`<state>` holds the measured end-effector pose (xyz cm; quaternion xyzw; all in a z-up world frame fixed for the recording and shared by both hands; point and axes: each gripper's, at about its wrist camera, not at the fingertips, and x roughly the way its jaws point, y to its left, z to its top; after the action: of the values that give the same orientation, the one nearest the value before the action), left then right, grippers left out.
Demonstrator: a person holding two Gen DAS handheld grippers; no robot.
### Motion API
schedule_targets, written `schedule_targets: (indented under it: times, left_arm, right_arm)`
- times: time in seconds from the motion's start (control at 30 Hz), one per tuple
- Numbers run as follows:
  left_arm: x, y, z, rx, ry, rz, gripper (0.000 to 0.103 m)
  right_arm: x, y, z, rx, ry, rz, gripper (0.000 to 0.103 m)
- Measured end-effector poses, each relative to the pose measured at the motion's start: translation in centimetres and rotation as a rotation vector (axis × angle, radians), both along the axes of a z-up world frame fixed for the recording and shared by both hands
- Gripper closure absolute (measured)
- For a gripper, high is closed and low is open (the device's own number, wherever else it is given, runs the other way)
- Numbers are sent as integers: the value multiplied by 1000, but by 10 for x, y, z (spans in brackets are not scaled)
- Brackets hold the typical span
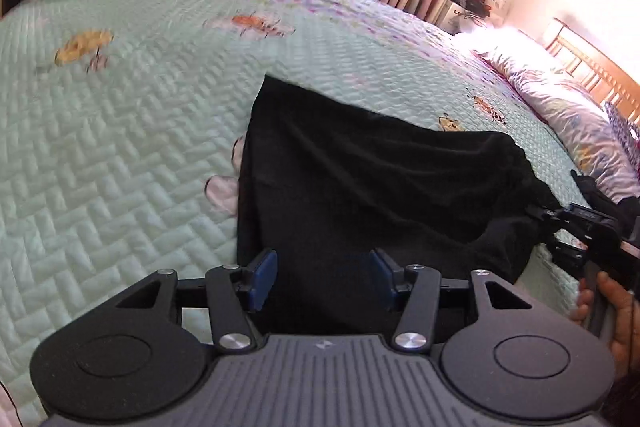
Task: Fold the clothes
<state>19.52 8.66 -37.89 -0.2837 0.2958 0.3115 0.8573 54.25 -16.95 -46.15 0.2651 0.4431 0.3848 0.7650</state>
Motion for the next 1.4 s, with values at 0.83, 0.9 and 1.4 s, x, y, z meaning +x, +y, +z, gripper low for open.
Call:
schedule_targets:
  times: [0.83,0.9,1.4]
  left_arm:
    - [-24,18,-42,-263,-113,146,15]
    - [-18,21,-46,-273,-139,140,11]
    - [14,73,-81,-445,-281,76,96]
  right_arm:
    - [4,-50,-20,-12,48,-33,75]
    - [6,-50,-21,-6,53,-32,75]
    - [14,-47,-25,37,64,31,76]
